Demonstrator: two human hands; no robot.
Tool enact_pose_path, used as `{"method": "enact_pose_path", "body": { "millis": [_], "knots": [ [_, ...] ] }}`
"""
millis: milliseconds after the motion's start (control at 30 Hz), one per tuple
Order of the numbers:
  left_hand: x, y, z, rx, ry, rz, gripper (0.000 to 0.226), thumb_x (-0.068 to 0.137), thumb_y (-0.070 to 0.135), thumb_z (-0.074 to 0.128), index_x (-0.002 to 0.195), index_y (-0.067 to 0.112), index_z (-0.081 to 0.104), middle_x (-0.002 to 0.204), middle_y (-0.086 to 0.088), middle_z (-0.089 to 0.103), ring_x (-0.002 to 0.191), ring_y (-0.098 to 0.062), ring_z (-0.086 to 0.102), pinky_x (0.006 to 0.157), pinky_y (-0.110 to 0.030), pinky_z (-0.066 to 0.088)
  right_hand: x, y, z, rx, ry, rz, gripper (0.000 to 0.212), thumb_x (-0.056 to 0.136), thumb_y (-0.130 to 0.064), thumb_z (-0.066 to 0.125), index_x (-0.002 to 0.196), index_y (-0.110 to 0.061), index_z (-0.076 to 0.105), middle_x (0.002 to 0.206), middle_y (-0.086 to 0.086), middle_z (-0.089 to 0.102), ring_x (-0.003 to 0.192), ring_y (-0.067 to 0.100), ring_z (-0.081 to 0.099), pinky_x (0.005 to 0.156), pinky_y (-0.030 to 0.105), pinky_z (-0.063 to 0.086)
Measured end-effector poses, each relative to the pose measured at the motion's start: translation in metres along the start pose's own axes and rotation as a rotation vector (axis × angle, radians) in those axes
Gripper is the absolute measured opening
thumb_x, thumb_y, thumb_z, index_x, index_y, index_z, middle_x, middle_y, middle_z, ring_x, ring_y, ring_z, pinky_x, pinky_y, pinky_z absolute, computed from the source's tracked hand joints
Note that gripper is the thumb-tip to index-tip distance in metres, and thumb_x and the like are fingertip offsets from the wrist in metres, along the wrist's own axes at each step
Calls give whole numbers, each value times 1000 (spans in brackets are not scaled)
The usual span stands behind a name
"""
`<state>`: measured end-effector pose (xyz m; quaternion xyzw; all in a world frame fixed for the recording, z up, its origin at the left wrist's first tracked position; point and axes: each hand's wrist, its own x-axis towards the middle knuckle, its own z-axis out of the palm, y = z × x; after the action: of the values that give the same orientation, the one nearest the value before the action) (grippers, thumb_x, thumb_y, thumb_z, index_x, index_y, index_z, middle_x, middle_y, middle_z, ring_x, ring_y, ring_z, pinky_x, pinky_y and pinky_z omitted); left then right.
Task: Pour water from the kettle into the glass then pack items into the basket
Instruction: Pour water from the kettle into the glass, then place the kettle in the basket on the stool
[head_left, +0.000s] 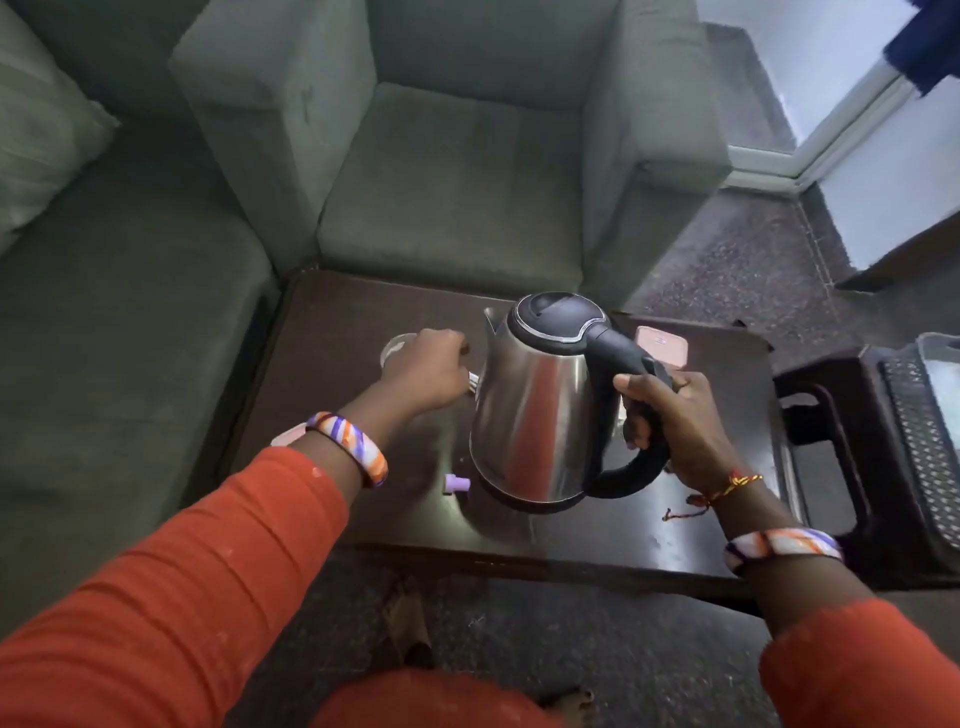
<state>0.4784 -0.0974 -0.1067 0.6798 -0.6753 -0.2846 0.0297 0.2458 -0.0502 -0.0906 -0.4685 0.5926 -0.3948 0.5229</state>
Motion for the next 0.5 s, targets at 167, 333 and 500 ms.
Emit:
{"method": "enact_pose_path", "body": {
  "millis": [167, 333, 500],
  "knots": [
    [-20, 86, 26, -82, 39, 61, 37, 80, 13, 45, 113, 19, 60, 122, -11, 63, 114, -35, 56, 93, -41, 49, -45, 5, -71, 87, 114, -55, 34, 59, -34, 65, 54, -6, 47, 34, -2, 41, 30, 15, 36, 38, 25, 36],
    [-47, 184, 65, -132, 50, 195, 33, 79, 11, 42, 104, 19, 62, 115, -11, 66, 107, -36, 58, 88, -43, 51, -97, 12, -158, 144, 282, -107, 32, 62, -29, 65, 50, -6, 47, 32, -1, 40, 30, 17, 35, 38, 25, 35],
    [-65, 287, 110, -228, -21, 392, 44, 74, 8, 38, 109, 22, 61, 115, -8, 67, 108, -31, 60, 93, -44, 50, -152, 19, -250, 205, 471, -154, 29, 71, -21, 63, 49, -10, 48, 32, 0, 40, 29, 17, 33, 37, 21, 33]
  ]
}}
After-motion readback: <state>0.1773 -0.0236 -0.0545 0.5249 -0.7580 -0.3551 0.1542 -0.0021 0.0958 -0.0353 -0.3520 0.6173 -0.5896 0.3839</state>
